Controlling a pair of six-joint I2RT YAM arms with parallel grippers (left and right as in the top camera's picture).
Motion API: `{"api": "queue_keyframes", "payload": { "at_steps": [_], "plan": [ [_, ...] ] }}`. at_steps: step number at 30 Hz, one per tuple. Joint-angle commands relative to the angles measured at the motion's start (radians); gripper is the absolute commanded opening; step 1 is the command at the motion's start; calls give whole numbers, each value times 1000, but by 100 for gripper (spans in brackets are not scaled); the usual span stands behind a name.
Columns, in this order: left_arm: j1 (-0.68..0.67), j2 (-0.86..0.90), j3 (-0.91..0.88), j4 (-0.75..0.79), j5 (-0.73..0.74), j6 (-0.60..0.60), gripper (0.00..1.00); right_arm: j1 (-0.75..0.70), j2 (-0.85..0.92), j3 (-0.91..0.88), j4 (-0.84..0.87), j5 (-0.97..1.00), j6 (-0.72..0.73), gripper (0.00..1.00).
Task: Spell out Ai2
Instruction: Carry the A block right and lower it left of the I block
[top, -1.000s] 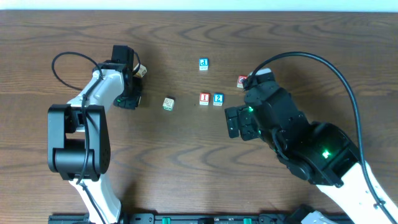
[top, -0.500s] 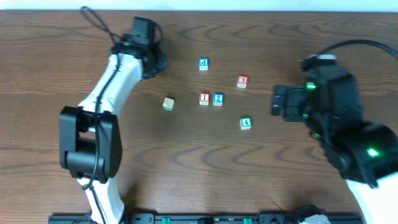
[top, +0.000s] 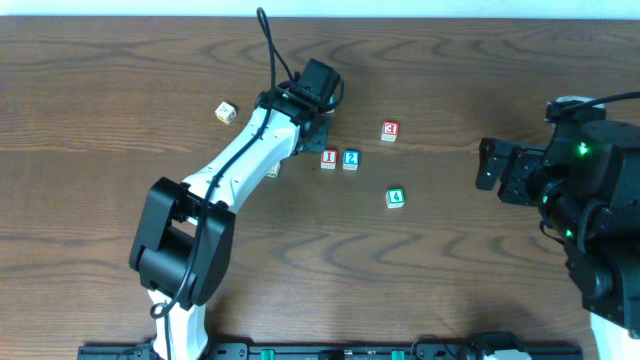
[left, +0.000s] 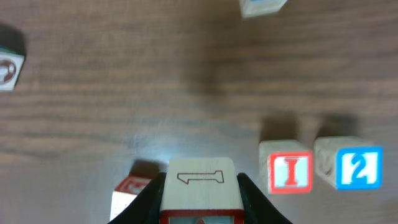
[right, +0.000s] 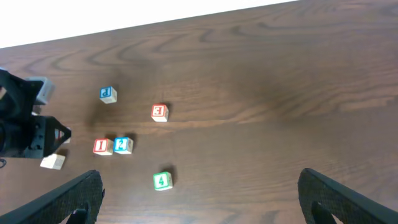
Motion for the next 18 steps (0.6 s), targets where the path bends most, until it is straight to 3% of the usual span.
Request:
{"api": "queue_keyframes", "payload": {
  "at_steps": [1, 18],
  "plan": [
    [3, 38, 13, -21, -3, -1, 6, -11, -1, 3, -4, -24, -15, 99],
    [3, 117, 13, -7, 119, -47, 6, -11, -1, 3, -16, -64, -14, 99]
  ]
}}
